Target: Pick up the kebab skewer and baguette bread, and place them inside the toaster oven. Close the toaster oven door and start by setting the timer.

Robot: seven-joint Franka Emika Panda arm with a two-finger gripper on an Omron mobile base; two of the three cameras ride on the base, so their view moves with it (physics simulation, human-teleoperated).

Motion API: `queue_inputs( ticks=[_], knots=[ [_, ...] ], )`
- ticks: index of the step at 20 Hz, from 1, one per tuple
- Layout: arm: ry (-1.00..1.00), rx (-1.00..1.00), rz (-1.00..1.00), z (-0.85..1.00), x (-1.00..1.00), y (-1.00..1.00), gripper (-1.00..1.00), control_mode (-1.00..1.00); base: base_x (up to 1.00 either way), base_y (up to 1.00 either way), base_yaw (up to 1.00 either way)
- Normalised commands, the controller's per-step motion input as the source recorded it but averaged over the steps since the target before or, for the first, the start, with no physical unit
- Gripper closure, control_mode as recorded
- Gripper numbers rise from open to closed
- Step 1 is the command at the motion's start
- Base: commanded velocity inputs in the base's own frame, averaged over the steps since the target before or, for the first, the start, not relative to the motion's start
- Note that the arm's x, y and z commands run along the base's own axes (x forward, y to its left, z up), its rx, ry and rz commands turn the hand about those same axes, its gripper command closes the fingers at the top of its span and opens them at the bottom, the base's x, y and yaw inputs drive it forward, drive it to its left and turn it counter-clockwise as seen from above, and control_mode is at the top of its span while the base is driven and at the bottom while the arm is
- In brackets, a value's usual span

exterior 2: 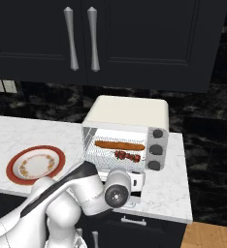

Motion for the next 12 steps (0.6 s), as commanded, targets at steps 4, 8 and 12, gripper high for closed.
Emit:
queue_inputs(
  ticks=[4,8,12],
  knots=[
    [0.0,0.0,0.0,0.0,0.1,0.0,-1.0,-1.0,0.0,0.0,0.0],
    [0.0,0.0,0.0,-0.04,0.08,0.03,-1.0,-1.0,0.0,0.0,0.0],
    [0.0,0.0,0.0,-0.14,0.0,0.0,-1.0,-1.0,0.0,0.0,0.0]
  ],
)
